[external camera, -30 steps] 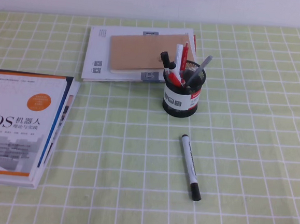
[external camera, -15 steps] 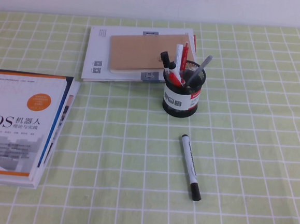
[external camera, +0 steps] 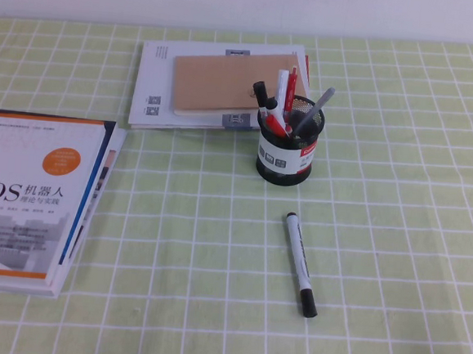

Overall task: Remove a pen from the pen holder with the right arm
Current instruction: 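Take a marker out of the pen holder and lay it on the table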

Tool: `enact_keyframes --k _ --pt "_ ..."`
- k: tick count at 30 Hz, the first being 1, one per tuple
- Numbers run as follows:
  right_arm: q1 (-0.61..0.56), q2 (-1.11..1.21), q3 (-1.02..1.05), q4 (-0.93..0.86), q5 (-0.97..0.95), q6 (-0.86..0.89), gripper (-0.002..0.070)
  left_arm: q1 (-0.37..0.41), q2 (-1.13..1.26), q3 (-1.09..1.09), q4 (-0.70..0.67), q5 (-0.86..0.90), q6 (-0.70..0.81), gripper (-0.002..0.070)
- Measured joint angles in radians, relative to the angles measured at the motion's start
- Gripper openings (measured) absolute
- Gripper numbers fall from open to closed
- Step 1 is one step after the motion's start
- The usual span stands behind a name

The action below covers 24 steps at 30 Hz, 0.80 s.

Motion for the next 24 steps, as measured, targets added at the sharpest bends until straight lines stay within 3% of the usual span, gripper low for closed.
enact_keyframes --k 13,24 --pt "0.0 0.0 -0.003 0.271 -0.059 0.0 -0.0012 0.0 0.0 0.0 0.0 0.0 0.0 -0.0008" --pt "0.0 0.297 -0.312 0.288 0.378 -0.068 -0.0013 0.0 0.0 0.0 0.0 0.0 0.0 -0.0008"
